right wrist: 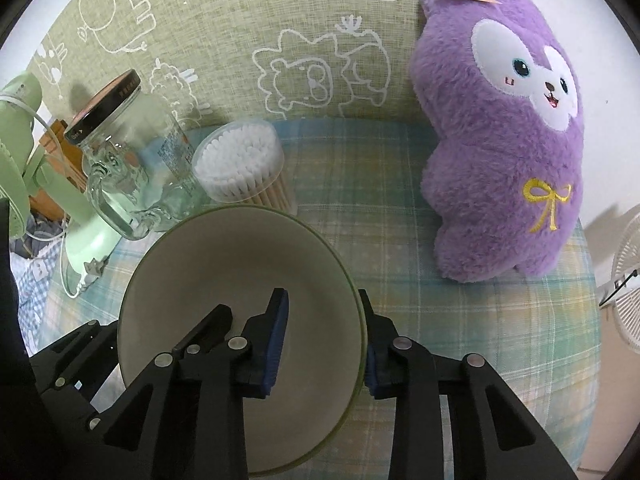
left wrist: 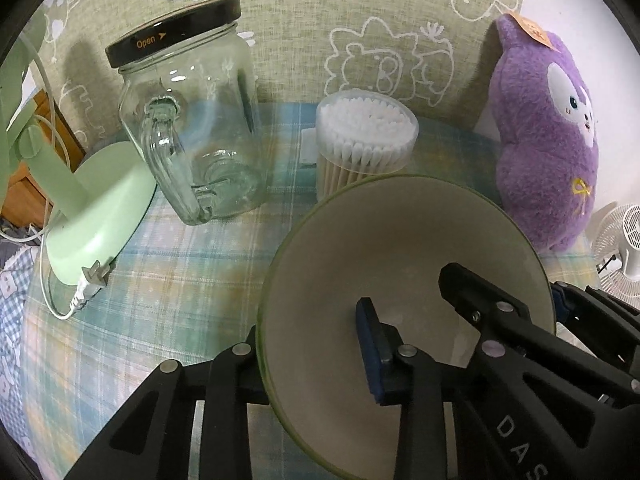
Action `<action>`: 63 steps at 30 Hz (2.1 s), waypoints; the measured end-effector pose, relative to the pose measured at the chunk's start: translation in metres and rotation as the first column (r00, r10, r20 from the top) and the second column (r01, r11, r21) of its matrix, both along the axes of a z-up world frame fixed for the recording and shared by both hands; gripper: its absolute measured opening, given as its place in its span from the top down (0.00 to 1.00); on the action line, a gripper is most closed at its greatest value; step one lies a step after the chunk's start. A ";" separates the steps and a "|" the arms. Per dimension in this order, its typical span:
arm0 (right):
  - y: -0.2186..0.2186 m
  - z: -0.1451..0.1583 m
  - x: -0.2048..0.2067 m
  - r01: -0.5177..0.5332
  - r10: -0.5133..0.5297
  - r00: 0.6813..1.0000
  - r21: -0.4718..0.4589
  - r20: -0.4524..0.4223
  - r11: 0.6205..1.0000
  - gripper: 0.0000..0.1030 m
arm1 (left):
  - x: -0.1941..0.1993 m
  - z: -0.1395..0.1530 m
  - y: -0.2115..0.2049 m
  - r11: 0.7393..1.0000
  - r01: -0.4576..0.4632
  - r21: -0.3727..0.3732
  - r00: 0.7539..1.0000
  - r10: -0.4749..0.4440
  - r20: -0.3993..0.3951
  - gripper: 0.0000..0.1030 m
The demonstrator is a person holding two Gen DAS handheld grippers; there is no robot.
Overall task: Organize plates and bowls
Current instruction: 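Lift the bowl with both grippers off the table, then carry the cream bowl with both grippers toward the plate stack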
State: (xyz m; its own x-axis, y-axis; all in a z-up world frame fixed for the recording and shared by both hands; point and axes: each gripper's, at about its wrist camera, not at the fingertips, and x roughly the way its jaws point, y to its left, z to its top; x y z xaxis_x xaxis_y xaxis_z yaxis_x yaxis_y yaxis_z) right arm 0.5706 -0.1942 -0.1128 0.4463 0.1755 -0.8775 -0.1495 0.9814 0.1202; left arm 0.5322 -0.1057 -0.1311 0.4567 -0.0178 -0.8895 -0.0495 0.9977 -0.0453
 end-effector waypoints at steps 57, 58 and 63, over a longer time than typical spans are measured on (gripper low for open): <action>0.030 0.144 -0.248 0.091 -0.096 0.992 0.063 0.082 0.994 0.65 | -0.240 0.146 0.041 0.997 0.071 0.028 0.993 -0.073 0.088 0.69; 0.031 0.145 -0.254 0.092 -0.097 0.992 0.064 0.080 0.994 0.65 | -0.247 0.146 0.042 0.997 0.075 0.031 0.993 -0.077 0.088 0.69; 0.038 0.143 -0.286 0.113 -0.118 0.991 0.066 0.068 0.991 0.65 | -0.274 0.143 0.046 0.995 0.098 0.033 0.992 -0.100 0.079 0.69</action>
State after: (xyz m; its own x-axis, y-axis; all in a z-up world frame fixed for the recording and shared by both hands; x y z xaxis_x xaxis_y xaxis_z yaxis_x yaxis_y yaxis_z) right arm 0.2842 -0.1565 0.0303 0.5280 0.1720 -0.8316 -0.0458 0.9836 0.1743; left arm 0.2582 -0.0594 0.0119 0.5239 -0.0407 -0.8508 0.0520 0.9985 -0.0157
